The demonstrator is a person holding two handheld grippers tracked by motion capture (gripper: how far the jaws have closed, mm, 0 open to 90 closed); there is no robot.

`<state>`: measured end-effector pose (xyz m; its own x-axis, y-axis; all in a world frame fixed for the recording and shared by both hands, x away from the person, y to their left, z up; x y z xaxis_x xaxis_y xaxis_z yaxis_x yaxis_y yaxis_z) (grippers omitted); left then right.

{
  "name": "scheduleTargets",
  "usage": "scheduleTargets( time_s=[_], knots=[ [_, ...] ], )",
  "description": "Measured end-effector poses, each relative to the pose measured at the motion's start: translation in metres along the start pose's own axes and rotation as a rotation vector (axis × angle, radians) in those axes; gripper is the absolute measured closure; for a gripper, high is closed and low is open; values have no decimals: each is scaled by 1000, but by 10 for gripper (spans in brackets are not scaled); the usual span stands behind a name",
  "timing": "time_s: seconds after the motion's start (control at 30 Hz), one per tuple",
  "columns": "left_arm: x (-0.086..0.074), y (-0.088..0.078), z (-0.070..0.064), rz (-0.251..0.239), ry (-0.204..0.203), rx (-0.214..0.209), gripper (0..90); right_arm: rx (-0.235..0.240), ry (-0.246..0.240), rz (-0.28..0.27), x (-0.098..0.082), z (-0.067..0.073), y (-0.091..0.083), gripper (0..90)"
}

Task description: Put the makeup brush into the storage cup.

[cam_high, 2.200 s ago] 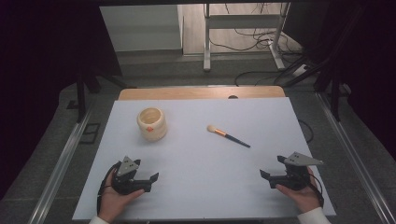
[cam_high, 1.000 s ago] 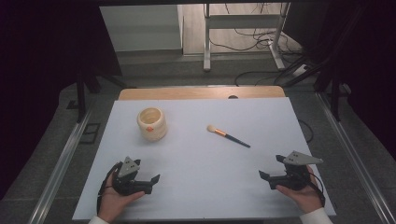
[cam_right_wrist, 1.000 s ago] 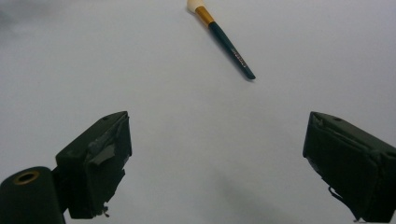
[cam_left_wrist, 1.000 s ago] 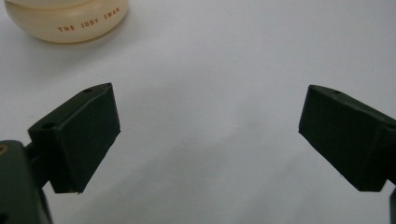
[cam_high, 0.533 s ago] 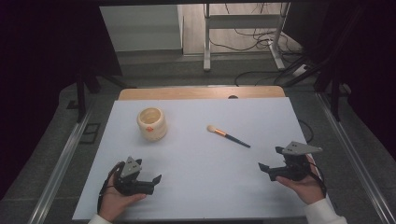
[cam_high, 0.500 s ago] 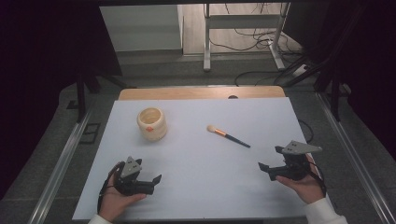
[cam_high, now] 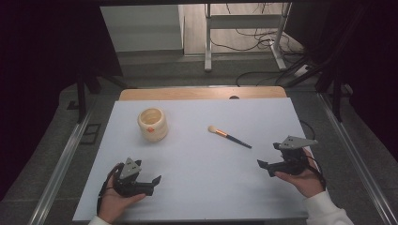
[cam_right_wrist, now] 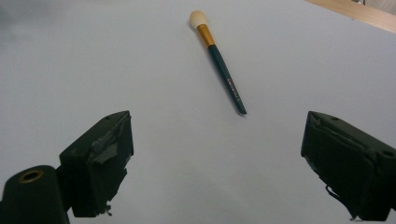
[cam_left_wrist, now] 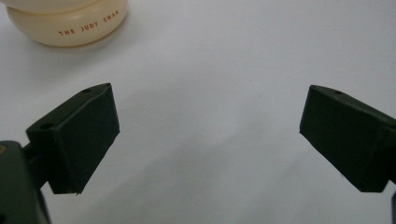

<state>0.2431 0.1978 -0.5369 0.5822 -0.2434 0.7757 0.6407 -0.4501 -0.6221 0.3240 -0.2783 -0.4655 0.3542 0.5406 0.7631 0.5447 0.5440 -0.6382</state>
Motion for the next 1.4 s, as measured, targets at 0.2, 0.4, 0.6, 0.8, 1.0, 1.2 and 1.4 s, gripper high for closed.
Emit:
scheduleTargets(
  time_s=[0.2,0.4,0.6,0.8,1.0,1.2,1.4],
  knots=[
    [0,0,0,5,5,0,57,5,-15,13,6,-4,2,100],
    [0,0,1,6,-2,6,58,13,-31,37,13,-9,4,95],
    [0,0,0,9,0,5,59,18,-47,46,24,-14,6,93],
    [0,0,1,3,-2,9,58,32,-61,66,35,-18,10,100],
    [1,0,0,3,-10,1,59,36,-76,90,46,-20,16,99],
    [0,0,1,7,-8,5,60,41,-92,102,56,-23,22,97],
    [0,0,1,8,-5,4,61,58,-102,132,67,-26,35,97]
  ],
)
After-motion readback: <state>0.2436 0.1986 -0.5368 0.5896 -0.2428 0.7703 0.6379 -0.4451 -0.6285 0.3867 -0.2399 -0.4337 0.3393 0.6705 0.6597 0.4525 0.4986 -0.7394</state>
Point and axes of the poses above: each handheld gripper's, and its own axes: y roughly forward along the jaws, x roughly out of its top, z roughly to its left, the point moved 2 cm from there along y, roughly forward along the jaws, and after that the axes turned 5 degrees about -y, right-handed, at the moved point
